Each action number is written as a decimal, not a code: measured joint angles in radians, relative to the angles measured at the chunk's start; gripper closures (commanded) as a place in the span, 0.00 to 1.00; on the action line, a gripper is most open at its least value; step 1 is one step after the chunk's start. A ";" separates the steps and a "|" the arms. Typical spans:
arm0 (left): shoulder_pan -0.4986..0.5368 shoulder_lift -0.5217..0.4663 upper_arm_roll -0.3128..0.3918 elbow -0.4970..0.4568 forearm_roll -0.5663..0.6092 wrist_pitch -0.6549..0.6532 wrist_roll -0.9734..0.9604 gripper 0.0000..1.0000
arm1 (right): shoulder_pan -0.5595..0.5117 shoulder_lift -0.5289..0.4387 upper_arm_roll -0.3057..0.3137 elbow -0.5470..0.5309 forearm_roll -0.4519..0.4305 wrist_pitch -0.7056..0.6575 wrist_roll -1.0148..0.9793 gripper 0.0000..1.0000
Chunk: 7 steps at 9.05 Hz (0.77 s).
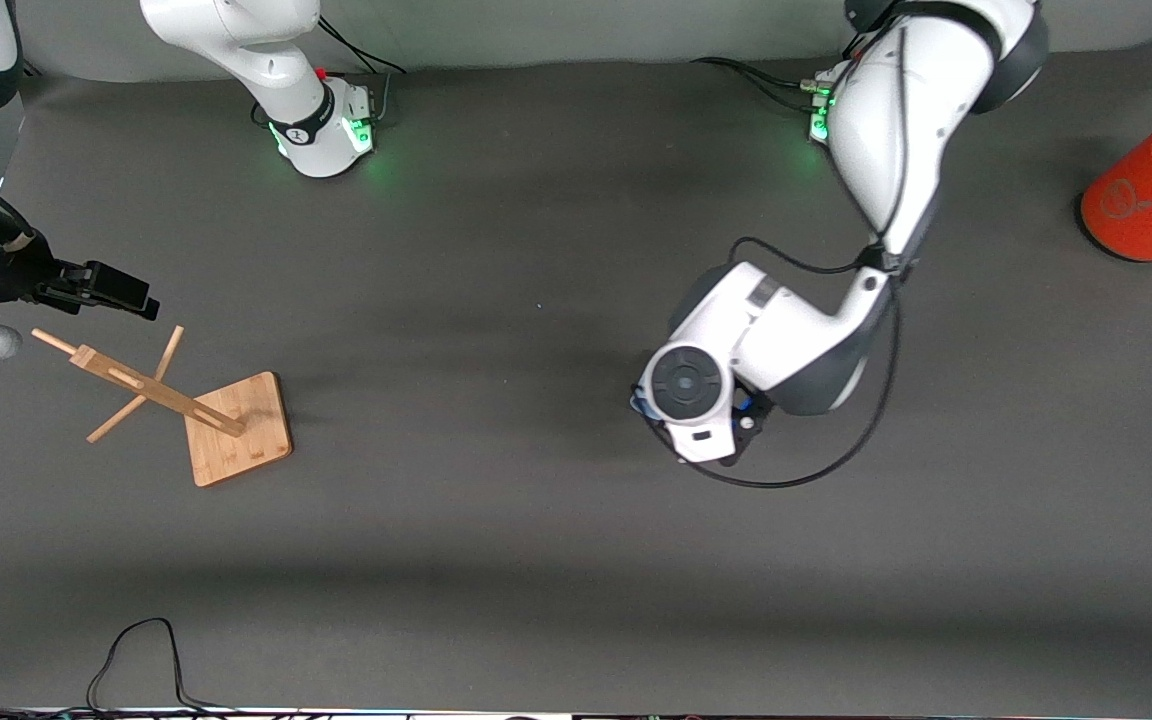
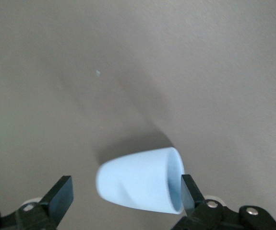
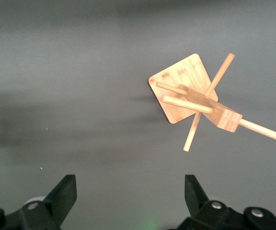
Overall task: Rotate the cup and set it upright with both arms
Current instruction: 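Retract the right gripper while the left gripper reaches the lying cup, then grasp the cup rim with the left gripper and rotate it upright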
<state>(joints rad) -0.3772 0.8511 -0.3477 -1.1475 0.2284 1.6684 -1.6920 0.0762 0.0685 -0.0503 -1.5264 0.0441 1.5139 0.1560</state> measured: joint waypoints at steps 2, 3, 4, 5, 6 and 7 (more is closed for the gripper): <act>-0.039 0.035 0.007 0.011 0.001 0.035 -0.047 0.00 | 0.055 0.000 -0.050 -0.004 -0.010 0.002 -0.033 0.00; -0.054 0.043 0.009 0.014 0.005 0.033 -0.057 0.00 | 0.062 0.000 -0.055 -0.004 -0.010 0.003 -0.051 0.00; -0.063 0.053 0.014 0.015 0.019 0.029 -0.059 0.00 | 0.062 0.000 -0.062 -0.003 -0.010 0.006 -0.069 0.00; -0.074 0.069 0.020 0.015 0.034 0.027 -0.059 0.01 | 0.062 -0.001 -0.066 -0.001 -0.010 0.012 -0.077 0.00; -0.086 0.084 0.031 0.014 0.036 0.027 -0.060 0.31 | 0.063 -0.001 -0.066 0.000 -0.010 0.014 -0.078 0.00; -0.095 0.094 0.037 0.015 0.037 0.024 -0.061 0.70 | 0.064 -0.001 -0.066 0.001 -0.010 0.015 -0.078 0.00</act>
<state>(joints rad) -0.4725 0.9452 -0.3104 -1.1327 0.2658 1.6920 -1.7529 0.1398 0.0677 -0.1165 -1.5255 0.0337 1.5287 0.0777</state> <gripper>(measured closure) 0.026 0.000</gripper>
